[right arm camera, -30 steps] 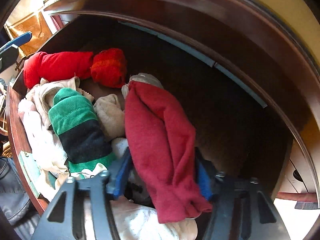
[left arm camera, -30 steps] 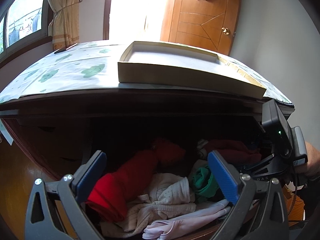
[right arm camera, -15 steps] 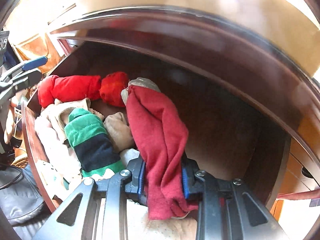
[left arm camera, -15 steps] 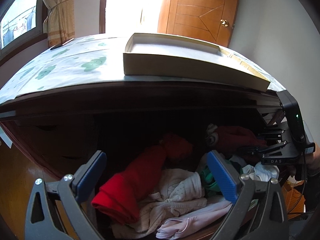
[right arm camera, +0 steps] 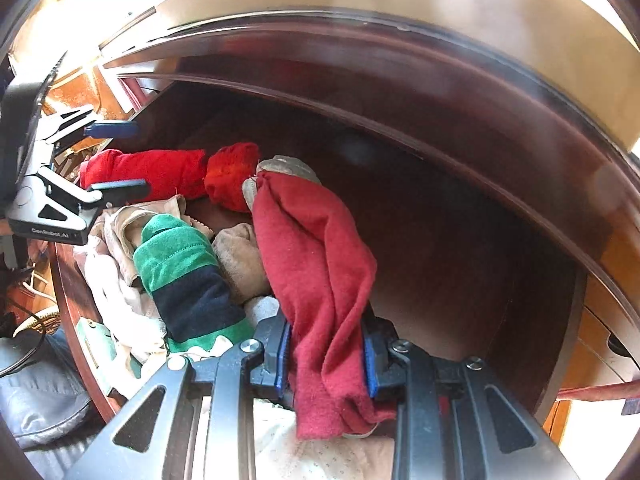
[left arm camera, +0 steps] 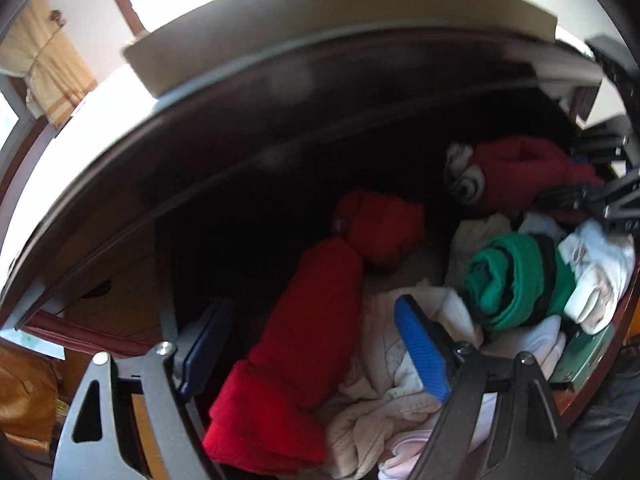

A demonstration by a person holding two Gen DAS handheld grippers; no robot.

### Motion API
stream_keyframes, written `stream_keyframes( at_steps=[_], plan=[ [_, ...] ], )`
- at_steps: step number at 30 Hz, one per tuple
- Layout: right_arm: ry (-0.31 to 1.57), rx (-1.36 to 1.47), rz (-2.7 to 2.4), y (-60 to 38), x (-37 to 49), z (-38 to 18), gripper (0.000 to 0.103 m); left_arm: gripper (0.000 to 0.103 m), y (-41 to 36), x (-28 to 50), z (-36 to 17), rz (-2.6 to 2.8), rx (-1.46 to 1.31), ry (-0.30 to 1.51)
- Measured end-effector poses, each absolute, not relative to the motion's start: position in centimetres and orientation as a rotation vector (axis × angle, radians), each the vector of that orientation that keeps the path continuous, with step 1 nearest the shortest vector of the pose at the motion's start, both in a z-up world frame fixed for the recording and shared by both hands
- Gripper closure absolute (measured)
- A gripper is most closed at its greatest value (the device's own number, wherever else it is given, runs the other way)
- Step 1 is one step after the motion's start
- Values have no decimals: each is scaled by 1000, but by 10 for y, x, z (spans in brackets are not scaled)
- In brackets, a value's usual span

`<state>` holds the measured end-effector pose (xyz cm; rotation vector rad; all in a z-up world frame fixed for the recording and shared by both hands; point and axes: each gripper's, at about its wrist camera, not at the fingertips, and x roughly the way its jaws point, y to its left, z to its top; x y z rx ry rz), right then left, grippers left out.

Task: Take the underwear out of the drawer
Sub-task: 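Grasp the dark red rolled sock with the right gripper, then grasp the bright red rolled garment with the left gripper while the right holds its sock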

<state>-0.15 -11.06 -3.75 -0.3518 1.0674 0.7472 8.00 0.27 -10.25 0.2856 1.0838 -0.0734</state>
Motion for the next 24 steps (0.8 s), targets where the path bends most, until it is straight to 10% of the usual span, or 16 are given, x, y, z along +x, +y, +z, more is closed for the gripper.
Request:
stream_keyframes(
  at_steps=[18,24],
  plan=[
    [1080,-350,767,-112,2,-37,73,21,13,108,-131,-184,321,1309],
    [1067,-359,769,-110,0,-34,73,55,13,98,-126,-162,342,1265]
  ],
)
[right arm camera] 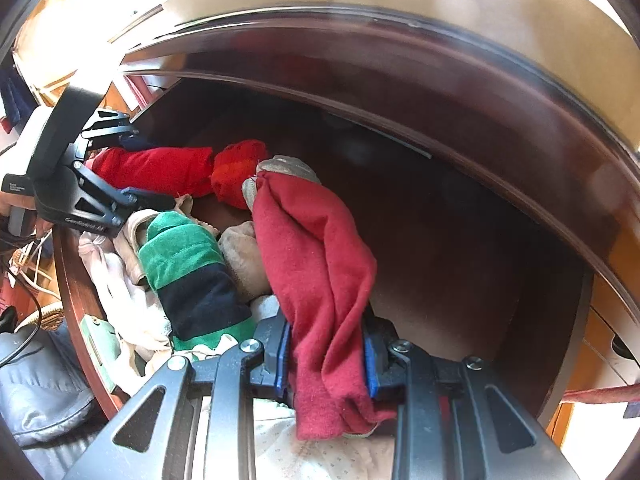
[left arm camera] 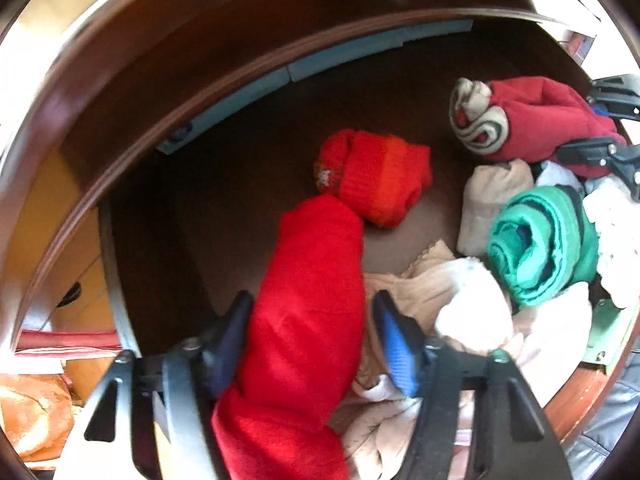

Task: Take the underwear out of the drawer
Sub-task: 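Grasp the bright red rolled garment with the left gripper while the right holds its sock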

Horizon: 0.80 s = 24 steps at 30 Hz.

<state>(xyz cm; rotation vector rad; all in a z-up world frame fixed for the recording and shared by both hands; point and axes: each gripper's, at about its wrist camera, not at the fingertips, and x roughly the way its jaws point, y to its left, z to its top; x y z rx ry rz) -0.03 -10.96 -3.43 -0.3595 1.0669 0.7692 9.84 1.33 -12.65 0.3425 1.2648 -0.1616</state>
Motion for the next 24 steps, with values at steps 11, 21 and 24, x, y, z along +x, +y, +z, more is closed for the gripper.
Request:
stream_keyframes(
  at_steps=[11,21,24],
  plan=[
    [1033,-336,771,-117,-6,-28,73,65,3,61,-91,-176,335,1144],
    [983,-291,787,-129,-11,-20,73,65,-1,-1,-65,-155,310,961],
    [957,-287,794,-133,-14,-17,73,65,11,-12,-50,-148,272,923]
  ],
)
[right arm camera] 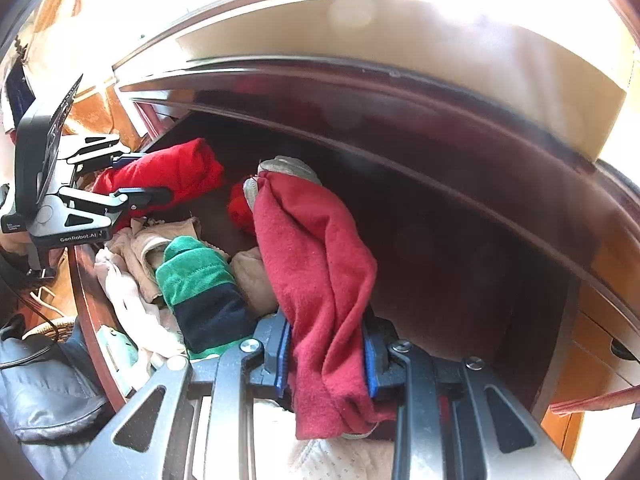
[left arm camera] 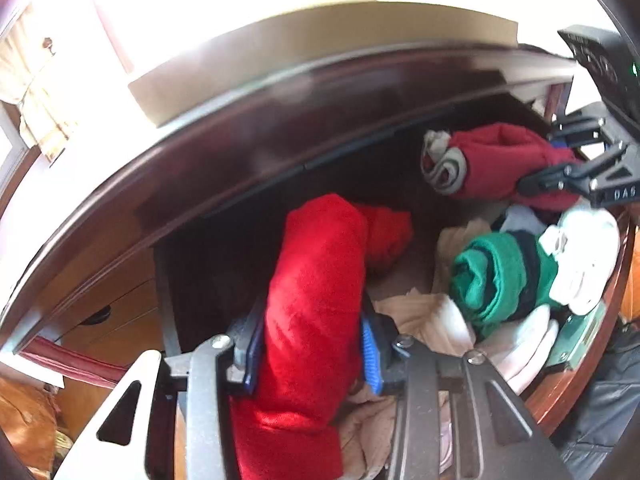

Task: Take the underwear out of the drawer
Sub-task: 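Grasp the bright red rolled garment with the left gripper while the right holds its sock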

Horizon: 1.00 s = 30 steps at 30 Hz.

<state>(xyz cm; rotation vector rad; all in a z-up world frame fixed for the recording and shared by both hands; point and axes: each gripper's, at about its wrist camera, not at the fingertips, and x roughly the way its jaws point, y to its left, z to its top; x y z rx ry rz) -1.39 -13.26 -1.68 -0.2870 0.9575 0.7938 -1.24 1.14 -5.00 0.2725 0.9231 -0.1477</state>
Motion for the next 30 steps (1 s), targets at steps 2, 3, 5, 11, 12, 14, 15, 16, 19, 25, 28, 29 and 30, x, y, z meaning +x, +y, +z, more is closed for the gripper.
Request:
stream_keyframes(
  at_steps=[2,3,5,11,12,14,15,16,19,25,28,29,30],
  plan=[
    [935,-284,802,-135,-16,-14,73,65,19,-16,-44,-141,253,897],
    [926,-281,804,-136,-17,-12,73,65,19,-18,-40,-138,242,887],
    [911,-273,811,-144,-21,-9,73,65,23,-26,-33,-138,204,869],
    [866,-258,832,-159,-31,-2,73,65,41,-43,-14,-122,145,804],
    [860,-256,833,-160,-32,-1,73,65,44,-47,-12,-127,126,793],
    [852,-257,836,-162,-38,0,73,65,53,-57,-11,-126,103,776],
    [847,-257,837,-163,-39,1,73,65,54,-61,-9,-122,98,766],
    [842,-257,839,-164,-41,3,73,65,55,-65,-7,-120,94,756],
    [828,-251,849,-165,-40,5,73,65,60,-71,-7,-118,71,728],
    [804,-243,864,-174,-43,6,73,65,61,-83,-2,-108,72,687],
    [780,-250,863,-176,-47,10,73,65,53,-92,-5,-106,74,670],
    [771,-252,861,-177,-49,12,73,65,50,-96,-10,-105,71,666],
    [760,-254,858,-177,-51,14,73,65,51,-99,-10,-106,66,660]
  ],
)
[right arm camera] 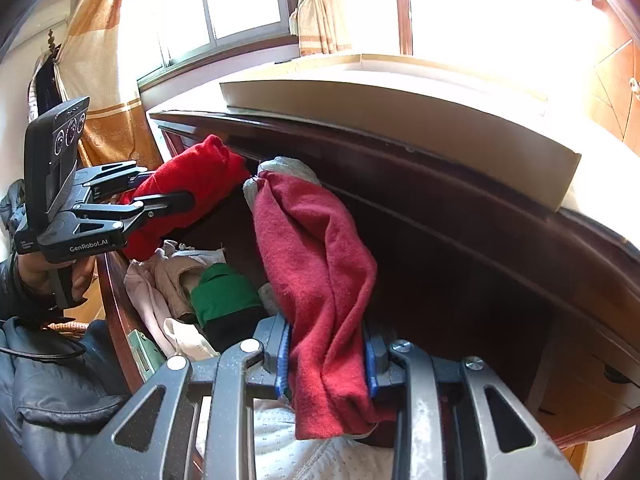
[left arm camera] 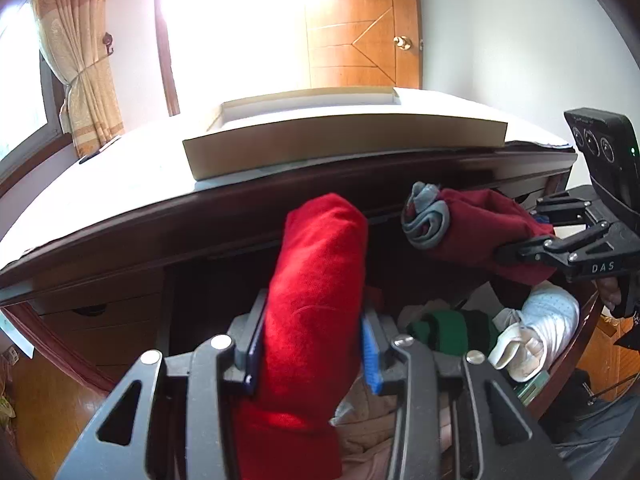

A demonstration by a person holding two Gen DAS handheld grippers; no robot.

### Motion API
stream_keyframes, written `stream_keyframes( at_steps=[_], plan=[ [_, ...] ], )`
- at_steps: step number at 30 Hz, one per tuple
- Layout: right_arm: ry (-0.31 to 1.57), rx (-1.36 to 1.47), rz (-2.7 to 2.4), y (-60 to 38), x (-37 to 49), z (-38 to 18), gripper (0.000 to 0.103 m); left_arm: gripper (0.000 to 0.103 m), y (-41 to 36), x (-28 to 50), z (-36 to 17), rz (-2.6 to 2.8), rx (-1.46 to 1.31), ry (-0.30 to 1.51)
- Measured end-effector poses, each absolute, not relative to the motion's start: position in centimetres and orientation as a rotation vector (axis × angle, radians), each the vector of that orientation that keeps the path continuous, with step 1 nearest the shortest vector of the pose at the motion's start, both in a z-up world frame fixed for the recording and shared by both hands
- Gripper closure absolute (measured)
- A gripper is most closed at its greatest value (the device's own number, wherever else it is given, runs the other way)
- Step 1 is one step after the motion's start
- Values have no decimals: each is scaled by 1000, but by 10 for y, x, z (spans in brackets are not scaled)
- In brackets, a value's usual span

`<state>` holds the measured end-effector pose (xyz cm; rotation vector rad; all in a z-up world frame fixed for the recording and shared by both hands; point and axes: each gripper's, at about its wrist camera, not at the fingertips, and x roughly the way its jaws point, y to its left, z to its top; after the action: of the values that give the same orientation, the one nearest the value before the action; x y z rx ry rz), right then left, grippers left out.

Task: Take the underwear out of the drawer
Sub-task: 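Grasp the bright red rolled garment with the left gripper while the right holds its sock, then lift both held red items out of the drawer toward the cardboard tray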

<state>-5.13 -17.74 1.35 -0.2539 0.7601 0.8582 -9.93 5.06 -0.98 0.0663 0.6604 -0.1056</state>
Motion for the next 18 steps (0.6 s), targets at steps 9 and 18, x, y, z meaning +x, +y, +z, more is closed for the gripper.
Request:
stream_keyframes(
  at_steps=[9,18],
  plan=[
    [669,-247,834,-193,-65,25,73,65,60,-121,-9,-109,32,605],
    [575,-215,828,-209,-79,32,73,65,51,-123,-3,-113,10,555]
  ],
)
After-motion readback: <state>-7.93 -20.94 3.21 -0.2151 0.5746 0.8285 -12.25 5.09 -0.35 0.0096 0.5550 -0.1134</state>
